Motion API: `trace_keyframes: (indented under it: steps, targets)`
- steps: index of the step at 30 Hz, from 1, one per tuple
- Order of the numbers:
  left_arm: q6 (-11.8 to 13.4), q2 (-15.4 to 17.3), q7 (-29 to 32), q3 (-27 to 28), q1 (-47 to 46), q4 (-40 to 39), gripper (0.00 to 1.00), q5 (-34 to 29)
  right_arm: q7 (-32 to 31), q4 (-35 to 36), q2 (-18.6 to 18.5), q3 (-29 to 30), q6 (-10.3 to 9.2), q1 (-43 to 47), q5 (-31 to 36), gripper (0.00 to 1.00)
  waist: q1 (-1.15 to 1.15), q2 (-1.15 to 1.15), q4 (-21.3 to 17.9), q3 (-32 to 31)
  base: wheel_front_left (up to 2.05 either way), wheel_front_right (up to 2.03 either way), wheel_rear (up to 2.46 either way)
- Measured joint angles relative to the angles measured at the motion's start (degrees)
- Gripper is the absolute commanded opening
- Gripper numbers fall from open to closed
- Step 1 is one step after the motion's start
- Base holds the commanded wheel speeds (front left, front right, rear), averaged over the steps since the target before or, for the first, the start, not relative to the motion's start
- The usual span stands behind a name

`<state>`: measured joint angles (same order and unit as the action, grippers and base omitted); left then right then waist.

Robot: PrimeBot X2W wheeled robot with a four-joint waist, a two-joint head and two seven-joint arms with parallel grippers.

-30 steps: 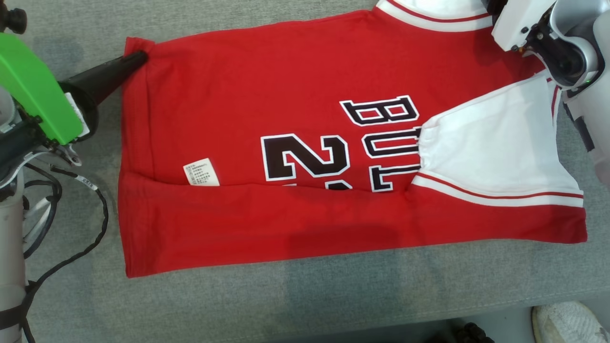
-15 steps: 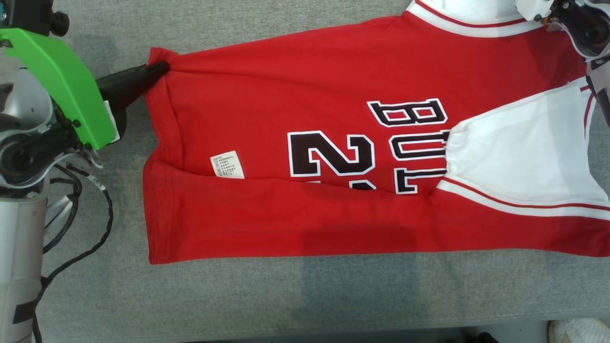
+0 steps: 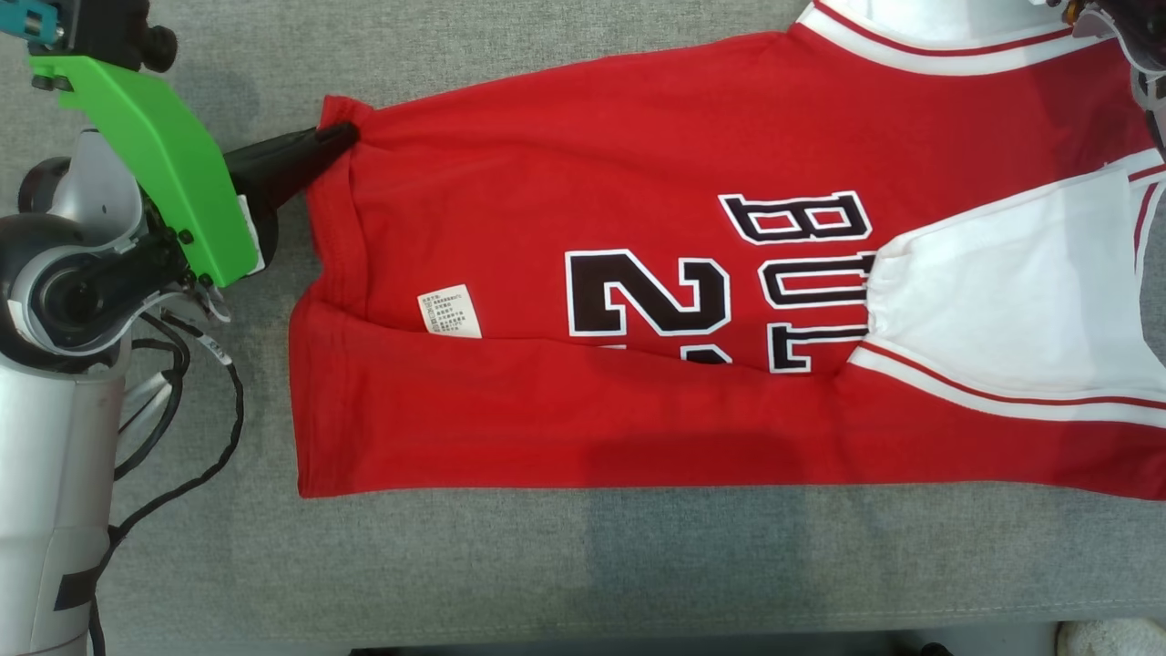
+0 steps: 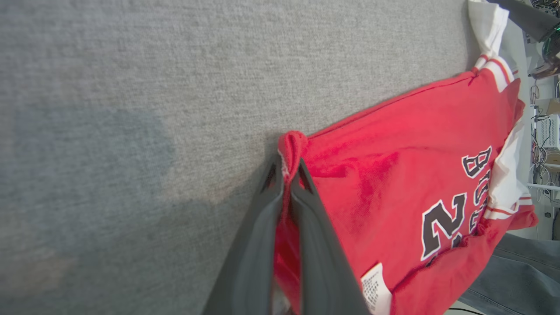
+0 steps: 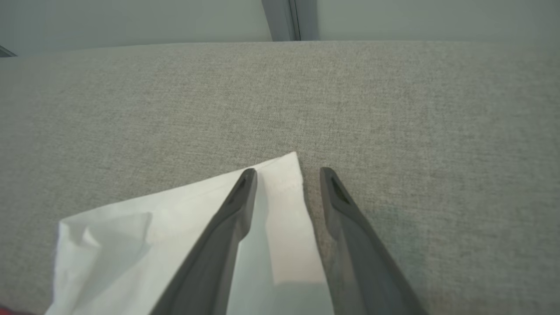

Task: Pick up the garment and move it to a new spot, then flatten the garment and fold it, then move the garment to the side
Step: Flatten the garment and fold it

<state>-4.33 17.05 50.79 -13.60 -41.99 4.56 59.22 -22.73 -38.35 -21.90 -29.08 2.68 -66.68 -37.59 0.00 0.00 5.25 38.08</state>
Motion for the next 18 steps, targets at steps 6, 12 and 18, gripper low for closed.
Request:
trace_keyframes:
  steps: [6, 12, 18]
  targets:
    - [-0.3, -0.2, 0.0, -0.4, -0.2, 0.4, 0.0, 0.0, -1.2, -0.9, 0.3, 0.2, -0.71, -0.4, -0.3, 0.45, 0.0, 0.0, 0.4, -0.2, 0.0, 0.0, 0.0]
    - [-0.6, -0.4, -0.5, -0.7, -0.4, 0.9, 0.0, 0.0, -1.1, -1.7, 0.7, 0.2, -0.86, -0.4, -0.3, 0.31, 0.0, 0.0, 0.6, -0.1, 0.0, 0.0, 0.0]
    - [-0.7, -0.4, -0.7, -0.7, -0.5, 1.6, 0.0, 0.0, -0.5, -1.8, 1.7, 0.2, -0.68, -0.4, -0.8, 0.0, 0.0, 0.0, 0.5, -0.3, 0.0, 0.0, 0.0]
